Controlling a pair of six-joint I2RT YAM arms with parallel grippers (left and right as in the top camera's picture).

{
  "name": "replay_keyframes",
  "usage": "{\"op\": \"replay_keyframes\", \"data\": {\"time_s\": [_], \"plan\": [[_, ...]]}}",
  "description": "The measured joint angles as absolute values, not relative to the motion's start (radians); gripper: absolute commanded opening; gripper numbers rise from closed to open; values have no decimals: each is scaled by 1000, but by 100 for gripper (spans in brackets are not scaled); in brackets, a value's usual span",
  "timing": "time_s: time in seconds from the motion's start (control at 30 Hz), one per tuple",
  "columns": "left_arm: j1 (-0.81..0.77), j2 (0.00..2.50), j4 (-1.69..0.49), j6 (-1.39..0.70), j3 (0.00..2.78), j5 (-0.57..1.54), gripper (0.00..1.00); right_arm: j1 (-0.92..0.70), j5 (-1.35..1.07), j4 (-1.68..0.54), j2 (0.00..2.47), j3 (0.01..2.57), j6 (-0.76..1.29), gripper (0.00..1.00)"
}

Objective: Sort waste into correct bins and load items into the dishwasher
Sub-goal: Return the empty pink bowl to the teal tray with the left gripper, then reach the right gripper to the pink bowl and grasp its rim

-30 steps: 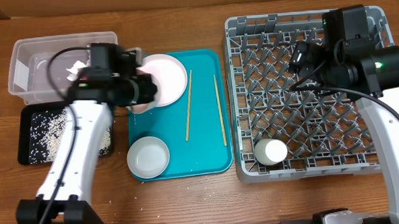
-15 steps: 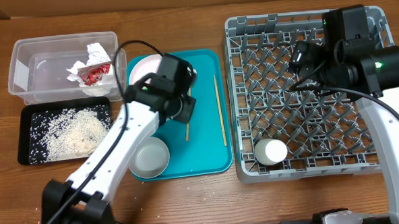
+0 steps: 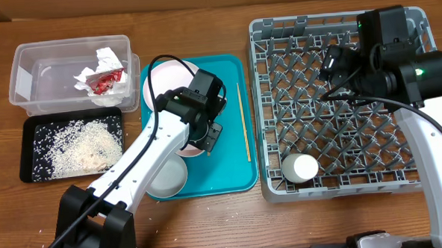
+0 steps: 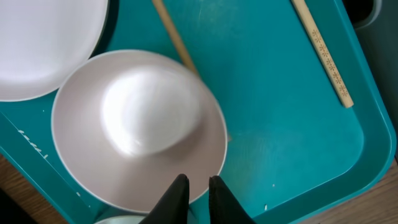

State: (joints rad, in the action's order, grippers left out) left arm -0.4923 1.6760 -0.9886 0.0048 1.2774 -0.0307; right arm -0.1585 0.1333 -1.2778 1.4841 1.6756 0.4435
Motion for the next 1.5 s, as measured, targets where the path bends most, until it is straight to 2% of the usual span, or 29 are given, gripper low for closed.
{"op": "replay_keyframes", "data": {"time_s": [0.1, 0.2, 0.43, 0.7, 0.77, 0.87, 0.97, 1.37, 1.5], "plan": [[-493, 1676, -988, 9, 1277, -31, 29, -159, 119, -1273, 1484, 1676, 443, 94], [-493, 1676, -985, 11, 1277, -35, 35, -159, 93, -1256, 1484, 1676, 443, 94], [-450, 1680, -1005, -53, 1340, -57, 41, -173, -13, -1173, 1491, 1676, 445, 90], [-190, 1680, -1143, -156, 1652, 10, 61, -368, -93, -1051, 1641, 1676, 469, 84], [-126, 1678, -1161, -165, 1695, 28, 72, -421, -101, -1021, 1693, 1676, 476, 82], [-47, 1677, -1167, -178, 1714, 42, 83, -500, -109, -984, 1782, 1676, 493, 77], [-3, 1677, -1176, -182, 1714, 52, 100, -559, -115, -970, 1867, 1676, 505, 73], [24, 1677, -1179, -185, 1714, 43, 100, -659, -187, -942, 2119, 1676, 519, 60], [28, 1677, -1163, -186, 1714, 33, 100, -674, -204, -929, 2133, 1676, 515, 48]]}}
